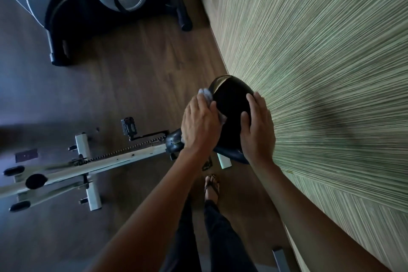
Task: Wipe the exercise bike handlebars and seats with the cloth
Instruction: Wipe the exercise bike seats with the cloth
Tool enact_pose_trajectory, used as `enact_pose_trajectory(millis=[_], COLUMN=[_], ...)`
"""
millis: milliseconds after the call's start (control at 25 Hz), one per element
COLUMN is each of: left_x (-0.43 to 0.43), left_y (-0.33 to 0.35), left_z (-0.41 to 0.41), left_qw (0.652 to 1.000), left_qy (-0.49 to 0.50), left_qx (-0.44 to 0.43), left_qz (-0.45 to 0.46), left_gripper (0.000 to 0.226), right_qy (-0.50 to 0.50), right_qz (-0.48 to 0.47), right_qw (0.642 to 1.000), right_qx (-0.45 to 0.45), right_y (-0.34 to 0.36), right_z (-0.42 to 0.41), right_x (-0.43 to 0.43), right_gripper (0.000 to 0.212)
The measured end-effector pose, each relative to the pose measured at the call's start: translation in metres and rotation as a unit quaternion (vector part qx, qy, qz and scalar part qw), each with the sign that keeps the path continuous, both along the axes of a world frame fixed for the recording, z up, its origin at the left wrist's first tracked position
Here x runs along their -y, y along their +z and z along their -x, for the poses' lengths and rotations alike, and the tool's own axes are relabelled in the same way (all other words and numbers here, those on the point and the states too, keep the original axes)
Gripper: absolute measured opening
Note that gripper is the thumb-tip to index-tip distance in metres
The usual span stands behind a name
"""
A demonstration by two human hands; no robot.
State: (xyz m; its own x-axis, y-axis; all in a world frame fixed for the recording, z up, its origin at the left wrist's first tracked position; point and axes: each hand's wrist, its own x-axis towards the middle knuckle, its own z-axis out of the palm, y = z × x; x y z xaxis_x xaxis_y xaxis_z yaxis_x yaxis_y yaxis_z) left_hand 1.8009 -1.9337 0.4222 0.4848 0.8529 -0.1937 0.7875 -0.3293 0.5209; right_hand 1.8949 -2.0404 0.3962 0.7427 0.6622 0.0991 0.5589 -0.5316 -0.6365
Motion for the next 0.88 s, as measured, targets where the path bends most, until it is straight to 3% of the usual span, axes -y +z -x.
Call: enact_pose_trajectory(millis=[200, 400, 480, 640, 880], left_x=[0.013, -0.006, 0.006, 0.04, 0.043], left_y=[0.0, -0.002, -0.007, -0.018, -0.012], left_z=[0.067, 0.059, 0.061, 0.063, 0.032], left_qw=[0.997, 0.996, 0.993, 0.988, 0.988], left_qy=[-0.037, 0.089, 0.117, 0.103, -0.031], left_qx=[0.001, 0.015, 0.032, 0.036, -0.003], left_qz=[-0.069, 0.019, -0.001, -0.108, -0.15], left_gripper=[0.039, 0.034, 0.035, 0.049, 0.045], right_qy=[-0.012, -0.01, -0.013, -0.019, -0.008], right_qz=[0.018, 0.023, 0.02, 0.024, 0.016], right_qw=[0.999, 0.999, 0.998, 0.998, 0.999], right_qx=[0.033, 0.038, 0.05, 0.053, 0.04], right_y=[-0.001, -0.001, -0.002, -0.001, -0.003], right_z=[0.002, 0.003, 0.003, 0.002, -0.001], right_x=[-0.001, -0.001, 0.0, -0.002, 0.0], right_gripper=[0.042, 0.042, 0.042, 0.042, 0.043])
